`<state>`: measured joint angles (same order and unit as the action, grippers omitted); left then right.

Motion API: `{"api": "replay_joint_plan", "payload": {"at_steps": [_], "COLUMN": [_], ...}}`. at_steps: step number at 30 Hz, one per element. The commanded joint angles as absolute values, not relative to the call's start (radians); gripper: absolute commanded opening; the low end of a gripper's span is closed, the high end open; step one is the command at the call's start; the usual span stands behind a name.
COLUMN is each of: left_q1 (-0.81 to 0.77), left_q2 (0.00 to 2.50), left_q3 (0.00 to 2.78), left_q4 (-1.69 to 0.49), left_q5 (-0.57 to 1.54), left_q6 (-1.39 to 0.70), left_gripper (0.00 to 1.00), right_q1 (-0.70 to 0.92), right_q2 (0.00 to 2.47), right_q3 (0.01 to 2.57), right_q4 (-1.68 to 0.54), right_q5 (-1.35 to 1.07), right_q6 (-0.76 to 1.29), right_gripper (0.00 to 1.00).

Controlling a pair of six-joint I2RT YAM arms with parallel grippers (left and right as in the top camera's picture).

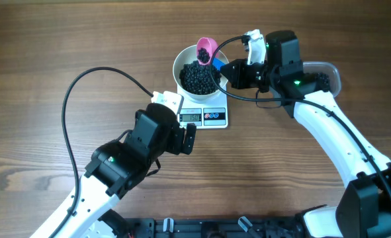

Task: Scoop item into bowl and weigh 150g on scale
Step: 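Tilt the scoop further to add beans until the scale reads 150, then lift the scoop away from the bowl toward the bean tub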

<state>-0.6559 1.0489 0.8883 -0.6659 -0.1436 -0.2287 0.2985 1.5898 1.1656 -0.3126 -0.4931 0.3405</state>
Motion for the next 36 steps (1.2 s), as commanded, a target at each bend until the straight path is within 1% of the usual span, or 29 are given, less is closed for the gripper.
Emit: {"api": "replay_joint_plan", "payload": {"at_steps": [1, 8, 13, 16, 19, 23, 25, 28, 31, 34, 36], "left_q1": [-0.652, -0.652, -0.652, -0.652, -0.652, -0.652, -0.652, -0.652, -0.652, -0.652, -0.652], "left_q2": [1.048, 1.048, 1.048, 1.048, 1.048, 1.048, 1.048, 1.048, 1.048, 1.048, 1.048], "left_q3": [0.890, 0.890, 0.890, 0.890, 0.890, 0.890, 0.890, 0.890, 0.890, 0.890, 0.890], "left_q4": [-0.663, -0.663, -0.663, -0.663, -0.663, -0.663, -0.663, -0.663, -0.663, -0.663, -0.663], "left_q5": [-0.139, -0.139, -0.139, -0.139, -0.139, -0.139, -0.139, -0.139, -0.139, -0.139, -0.139], "left_q6": [-0.213, -0.213, -0.213, -0.213, -0.213, -0.213, -0.213, -0.213, -0.213, -0.213, -0.213], "left_gripper": [1.00, 1.00, 1.00, 1.00, 1.00, 1.00, 1.00, 1.00, 1.00, 1.00, 1.00], "right_q1": [0.300, 0.300, 0.290, 0.235, 0.127, -0.041, -0.121, -0.241, -0.340, -0.419, -0.461], "right_q2": [1.597, 1.597, 1.589, 1.568, 1.549, 1.546, 1.546, 1.546, 1.546, 1.546, 1.546], "right_q3": [1.176, 1.176, 1.176, 1.176, 1.176, 1.176, 1.176, 1.176, 1.176, 1.176, 1.176], "right_q4": [-0.307, -0.305, -0.272, -0.224, -0.223, -0.228, -0.241, -0.306, -0.393, -0.494, -0.548], "right_q5": [-0.494, -0.495, -0.499, -0.558, -0.591, -0.749, -0.787, -0.788, -0.787, -0.788, -0.787], "right_q6": [0.351, 0.354, 0.528, 0.593, 0.661, 0.658, 0.653, 0.643, 0.577, 0.564, 0.492], "right_gripper": [0.04, 0.04, 0.04, 0.04, 0.04, 0.04, 0.04, 0.04, 0.04, 0.04, 0.04]}}
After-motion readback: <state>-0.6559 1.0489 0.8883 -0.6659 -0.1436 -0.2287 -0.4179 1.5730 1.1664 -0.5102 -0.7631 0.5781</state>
